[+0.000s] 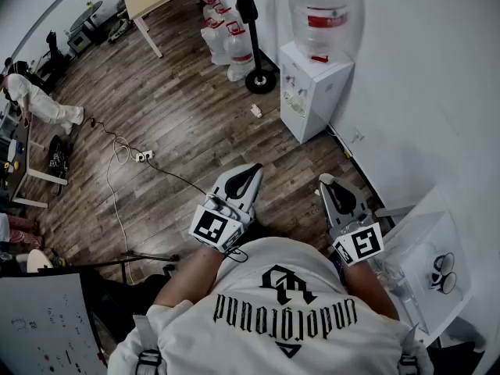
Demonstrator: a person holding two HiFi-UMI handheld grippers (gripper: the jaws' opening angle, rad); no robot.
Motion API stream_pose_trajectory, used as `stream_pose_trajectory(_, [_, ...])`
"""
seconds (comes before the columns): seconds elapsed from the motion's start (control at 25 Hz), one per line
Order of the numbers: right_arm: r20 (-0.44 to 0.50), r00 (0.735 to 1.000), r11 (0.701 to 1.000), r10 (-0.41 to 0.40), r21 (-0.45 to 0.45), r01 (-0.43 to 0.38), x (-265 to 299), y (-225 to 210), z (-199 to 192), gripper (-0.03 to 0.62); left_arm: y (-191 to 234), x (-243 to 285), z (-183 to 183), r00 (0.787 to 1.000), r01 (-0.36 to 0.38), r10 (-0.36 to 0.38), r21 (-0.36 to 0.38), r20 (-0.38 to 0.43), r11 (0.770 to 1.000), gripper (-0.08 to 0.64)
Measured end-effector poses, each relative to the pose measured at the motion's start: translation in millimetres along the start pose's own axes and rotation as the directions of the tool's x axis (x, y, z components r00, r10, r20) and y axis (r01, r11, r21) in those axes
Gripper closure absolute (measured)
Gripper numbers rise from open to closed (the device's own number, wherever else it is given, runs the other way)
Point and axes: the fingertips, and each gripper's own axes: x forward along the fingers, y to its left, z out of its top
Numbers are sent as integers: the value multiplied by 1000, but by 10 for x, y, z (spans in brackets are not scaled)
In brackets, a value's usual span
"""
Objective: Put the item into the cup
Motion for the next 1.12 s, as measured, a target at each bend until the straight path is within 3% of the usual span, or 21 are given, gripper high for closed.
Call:
stream_pose_trajectory(0.6, [0,1000,1000,-19,-15,19,308,-134,-28,548,285,150,-68,1000,21,-21,-7,-2,1000,558])
stream_pose_trajectory(0.92, [-9,999,999,-40,-2,40,741,-210,-96,548,732,233,-116,1000,30,-30,-7,-8,1000,558])
stream_pose_trajectory(1.12, [-31,998,999,-52,-11,52,1198,-202,-165,548,1121,330,-164,997,75,-75,0,-17,997,558])
